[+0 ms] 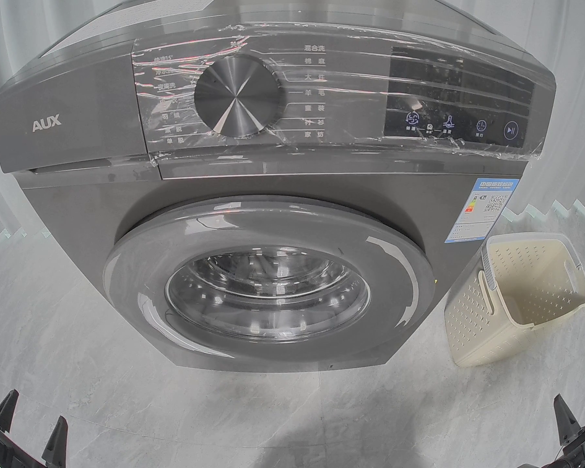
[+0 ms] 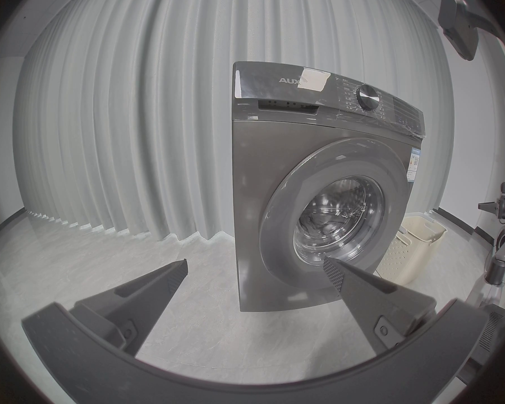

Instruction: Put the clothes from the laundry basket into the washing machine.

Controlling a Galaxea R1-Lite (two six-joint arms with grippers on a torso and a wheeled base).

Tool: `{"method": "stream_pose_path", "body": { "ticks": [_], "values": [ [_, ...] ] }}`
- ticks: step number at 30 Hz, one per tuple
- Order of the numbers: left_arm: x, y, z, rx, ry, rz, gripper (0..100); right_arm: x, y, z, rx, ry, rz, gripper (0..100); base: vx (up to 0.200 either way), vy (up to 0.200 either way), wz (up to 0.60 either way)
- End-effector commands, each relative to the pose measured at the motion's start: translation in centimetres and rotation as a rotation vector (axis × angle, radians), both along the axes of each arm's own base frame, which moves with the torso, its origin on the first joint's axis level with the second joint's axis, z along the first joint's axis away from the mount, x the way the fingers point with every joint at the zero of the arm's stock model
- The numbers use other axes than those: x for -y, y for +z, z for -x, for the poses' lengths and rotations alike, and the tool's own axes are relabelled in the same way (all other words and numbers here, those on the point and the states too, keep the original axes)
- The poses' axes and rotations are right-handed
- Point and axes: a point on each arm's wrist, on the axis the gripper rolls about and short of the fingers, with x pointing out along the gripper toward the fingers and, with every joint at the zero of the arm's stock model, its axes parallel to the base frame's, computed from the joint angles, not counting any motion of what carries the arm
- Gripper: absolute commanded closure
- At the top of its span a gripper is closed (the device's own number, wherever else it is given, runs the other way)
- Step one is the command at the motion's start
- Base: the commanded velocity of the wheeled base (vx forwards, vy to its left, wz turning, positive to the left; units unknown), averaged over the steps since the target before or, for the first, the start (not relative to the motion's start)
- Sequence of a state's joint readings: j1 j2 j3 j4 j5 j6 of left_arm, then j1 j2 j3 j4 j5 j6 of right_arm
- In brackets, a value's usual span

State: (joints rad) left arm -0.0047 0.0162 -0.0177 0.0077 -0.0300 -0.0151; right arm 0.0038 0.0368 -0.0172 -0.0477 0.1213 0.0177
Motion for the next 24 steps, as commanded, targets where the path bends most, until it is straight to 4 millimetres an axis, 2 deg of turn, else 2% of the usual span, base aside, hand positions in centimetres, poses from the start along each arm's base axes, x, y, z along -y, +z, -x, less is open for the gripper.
{"method": "stream_pose_path", "body": {
  "ticks": [1, 7, 10, 11, 24],
  "values": [
    [0.00, -0.44, 0.00, 0.000, 0.001, 0.002, 0, -0.03, -0.48, 0.20, 0.023, 0.008, 0.004, 0, 0.000, 0.000, 0.00],
    [0.00, -0.44, 0.00, 0.000, 0.001, -0.009, 0, -0.07, -0.49, 0.20, 0.020, 0.027, -0.003, 0, 0.000, 0.000, 0.00],
    [0.00, -0.44, 0.00, 0.000, 0.001, -0.001, 0, 0.33, -1.02, 0.16, -0.027, -0.150, 0.026, 0, 0.000, 0.000, 0.00],
    [0.00, -0.44, 0.00, 0.000, 0.002, -0.001, 0, 0.34, -1.12, 0.18, -0.042, -0.156, 0.021, 0, 0.000, 0.000, 0.00],
    [0.00, -0.44, 0.00, 0.000, -0.001, -0.010, 0, 0.26, -1.08, 0.15, -0.034, -0.116, 0.001, 0, 0.000, 0.000, 0.00]
  ]
}}
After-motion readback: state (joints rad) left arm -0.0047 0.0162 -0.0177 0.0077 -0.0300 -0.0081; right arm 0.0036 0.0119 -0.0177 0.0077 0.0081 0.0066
